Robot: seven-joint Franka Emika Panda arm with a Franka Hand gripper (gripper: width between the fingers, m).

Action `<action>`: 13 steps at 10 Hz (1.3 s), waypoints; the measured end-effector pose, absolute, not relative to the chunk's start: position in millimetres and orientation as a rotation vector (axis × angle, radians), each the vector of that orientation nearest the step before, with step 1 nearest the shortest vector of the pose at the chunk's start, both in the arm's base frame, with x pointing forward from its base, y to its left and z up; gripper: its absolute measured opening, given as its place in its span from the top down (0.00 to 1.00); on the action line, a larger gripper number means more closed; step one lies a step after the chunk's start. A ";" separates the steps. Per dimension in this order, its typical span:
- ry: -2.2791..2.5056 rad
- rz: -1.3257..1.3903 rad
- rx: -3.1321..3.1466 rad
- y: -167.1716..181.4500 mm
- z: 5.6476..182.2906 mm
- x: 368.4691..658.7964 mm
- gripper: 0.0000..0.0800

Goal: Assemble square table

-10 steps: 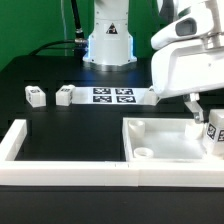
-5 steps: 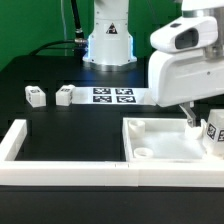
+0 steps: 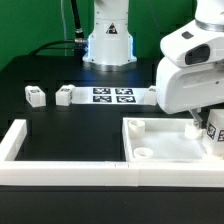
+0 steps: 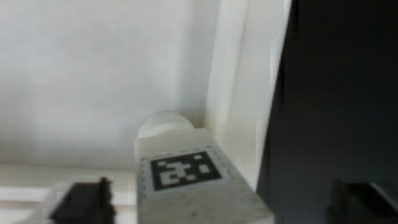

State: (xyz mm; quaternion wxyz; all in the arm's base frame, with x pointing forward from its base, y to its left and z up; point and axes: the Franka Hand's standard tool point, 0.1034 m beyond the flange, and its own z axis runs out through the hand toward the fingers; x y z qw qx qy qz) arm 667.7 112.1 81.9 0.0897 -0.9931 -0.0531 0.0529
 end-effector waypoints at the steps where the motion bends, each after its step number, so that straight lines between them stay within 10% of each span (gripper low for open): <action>1: -0.076 0.165 -2.956 112.9 81.8 667.6 0.42; 2: 0.054 0.176 -2.960 112.4 82.0 667.7 0.59; 13: 1.637 0.169 -2.430 108.4 77.2 670.6 0.64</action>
Offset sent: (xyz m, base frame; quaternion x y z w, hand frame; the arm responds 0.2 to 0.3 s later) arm 0.0000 0.0000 0.0000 0.0000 0.0000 0.1296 0.9916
